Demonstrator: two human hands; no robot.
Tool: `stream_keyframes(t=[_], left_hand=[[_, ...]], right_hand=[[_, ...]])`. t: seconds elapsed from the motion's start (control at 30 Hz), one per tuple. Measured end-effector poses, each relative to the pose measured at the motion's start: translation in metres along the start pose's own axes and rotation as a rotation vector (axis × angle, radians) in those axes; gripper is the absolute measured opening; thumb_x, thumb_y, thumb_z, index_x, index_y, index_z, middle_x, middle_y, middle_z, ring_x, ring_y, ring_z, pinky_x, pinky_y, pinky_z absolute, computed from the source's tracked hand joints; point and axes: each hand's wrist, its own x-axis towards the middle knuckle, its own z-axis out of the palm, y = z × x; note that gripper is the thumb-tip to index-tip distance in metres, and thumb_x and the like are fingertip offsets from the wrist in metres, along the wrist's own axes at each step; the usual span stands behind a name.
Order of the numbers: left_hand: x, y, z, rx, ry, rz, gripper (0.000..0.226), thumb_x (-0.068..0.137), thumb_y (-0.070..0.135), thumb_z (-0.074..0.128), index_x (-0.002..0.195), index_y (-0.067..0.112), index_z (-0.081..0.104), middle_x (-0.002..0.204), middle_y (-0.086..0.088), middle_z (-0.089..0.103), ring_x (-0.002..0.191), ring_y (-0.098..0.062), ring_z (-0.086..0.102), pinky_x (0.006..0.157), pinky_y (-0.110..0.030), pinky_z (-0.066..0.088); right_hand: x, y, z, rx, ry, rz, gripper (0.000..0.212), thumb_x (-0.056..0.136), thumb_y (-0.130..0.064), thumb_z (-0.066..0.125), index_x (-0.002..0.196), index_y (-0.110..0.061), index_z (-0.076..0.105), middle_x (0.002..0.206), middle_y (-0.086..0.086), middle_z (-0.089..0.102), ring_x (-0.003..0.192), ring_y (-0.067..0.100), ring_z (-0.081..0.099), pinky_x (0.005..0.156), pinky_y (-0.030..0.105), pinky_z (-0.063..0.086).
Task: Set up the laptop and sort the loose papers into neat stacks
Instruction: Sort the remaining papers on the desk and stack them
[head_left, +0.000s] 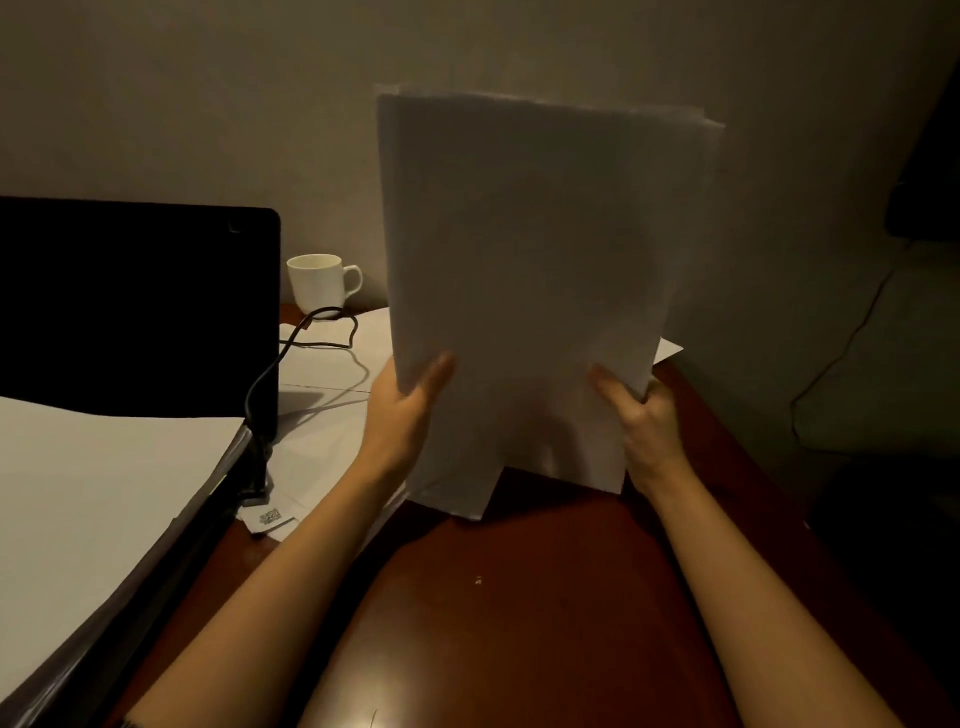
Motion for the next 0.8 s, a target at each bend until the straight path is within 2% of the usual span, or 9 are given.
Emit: stream_keyframes(t=[0.07, 0.2, 0.3, 0.37, 0.4, 0.47, 0.53, 0.67, 0.8], left_hand=[[0.0, -0.005, 0.002, 0.048, 0.008, -0.028, 0.02, 0.089, 0.025, 0.06, 0.106, 0.032, 0.051, 0.099, 0.015, 0.06, 0.089, -0.005, 0.06, 0.065, -0.013, 0.048], [0.007, -0.004, -0.002, 0.175, 0.009, -0.033, 0.023, 0.086, 0.03, 0.064, 0.106, 0.027, 0.054, 0.096, 0.015, 0.06, 0.088, -0.006, 0.06, 0.063, -0.014, 0.049], [0.013, -0.012, -0.007, 0.223, 0.011, -0.068, 0.027, 0.093, 0.038, 0.05, 0.108, 0.019, 0.06, 0.099, 0.01, 0.062, 0.093, -0.01, 0.058, 0.071, -0.016, 0.045], [0.014, -0.016, -0.014, 0.308, 0.047, -0.099, 0.033, 0.097, 0.043, 0.042, 0.109, 0.019, 0.062, 0.102, 0.006, 0.064, 0.097, -0.013, 0.059, 0.079, -0.024, 0.047], [0.015, -0.019, -0.019, 0.469, 0.049, -0.085, 0.033, 0.098, 0.042, 0.042, 0.111, 0.02, 0.062, 0.107, 0.003, 0.065, 0.101, -0.014, 0.059, 0.084, -0.029, 0.048], [0.016, -0.028, -0.029, 1.111, -0.08, -0.025, 0.036, 0.099, 0.041, 0.041, 0.124, 0.021, 0.058, 0.13, -0.003, 0.057, 0.122, -0.018, 0.049, 0.101, -0.038, 0.041], [0.016, -0.037, -0.033, 1.476, -0.241, -0.034, 0.041, 0.1, 0.04, 0.035, 0.135, 0.024, 0.05, 0.149, -0.004, 0.039, 0.141, -0.023, 0.026, 0.116, -0.048, 0.018], [0.028, -0.055, -0.038, 1.503, -0.264, -0.143, 0.05, 0.1, 0.048, 0.026, 0.143, 0.026, 0.039, 0.16, -0.007, 0.012, 0.147, -0.026, 0.002, 0.116, -0.055, -0.003], [0.043, -0.063, -0.039, 1.524, -0.382, -0.105, 0.056, 0.101, 0.047, 0.025, 0.148, 0.018, 0.03, 0.16, -0.005, 0.011, 0.148, -0.023, 0.003, 0.118, -0.052, -0.003]], right_hand=[[0.0, 0.002, -0.001, -0.043, -0.046, 0.039, 0.009, 0.085, -0.012, 0.065, 0.091, -0.018, 0.065, 0.093, 0.001, 0.07, 0.084, 0.017, 0.068, 0.077, 0.03, 0.056], [0.003, 0.003, -0.005, -0.093, -0.052, 0.048, 0.012, 0.088, -0.009, 0.062, 0.097, -0.017, 0.065, 0.095, -0.002, 0.07, 0.086, 0.012, 0.069, 0.074, 0.025, 0.057], [0.009, 0.008, -0.011, -0.09, -0.027, 0.177, 0.019, 0.089, -0.009, 0.062, 0.108, -0.012, 0.063, 0.098, -0.001, 0.069, 0.086, 0.014, 0.068, 0.069, 0.025, 0.056], [0.013, 0.013, -0.016, -0.128, 0.057, 0.274, 0.025, 0.089, -0.01, 0.064, 0.113, -0.007, 0.063, 0.102, 0.004, 0.068, 0.09, 0.021, 0.066, 0.075, 0.032, 0.054], [0.015, 0.017, -0.018, -0.2, 0.123, 0.29, 0.026, 0.089, -0.01, 0.064, 0.114, -0.005, 0.063, 0.105, 0.007, 0.067, 0.092, 0.024, 0.065, 0.079, 0.036, 0.053], [0.016, 0.022, -0.021, -0.36, 0.254, 0.28, 0.026, 0.088, -0.01, 0.065, 0.114, -0.004, 0.064, 0.113, 0.012, 0.066, 0.097, 0.028, 0.063, 0.084, 0.039, 0.051], [0.016, 0.025, -0.023, -0.402, 0.341, 0.29, 0.026, 0.088, -0.01, 0.064, 0.114, -0.003, 0.064, 0.116, 0.013, 0.065, 0.101, 0.031, 0.062, 0.084, 0.038, 0.05], [0.016, 0.024, -0.023, -0.387, 0.37, 0.307, 0.025, 0.09, -0.008, 0.063, 0.114, -0.003, 0.063, 0.116, 0.013, 0.064, 0.102, 0.03, 0.061, 0.078, 0.034, 0.047], [0.018, 0.027, -0.022, -0.366, 0.398, 0.313, 0.024, 0.089, -0.007, 0.063, 0.113, -0.003, 0.063, 0.115, 0.012, 0.064, 0.1, 0.03, 0.061, 0.079, 0.036, 0.048]])
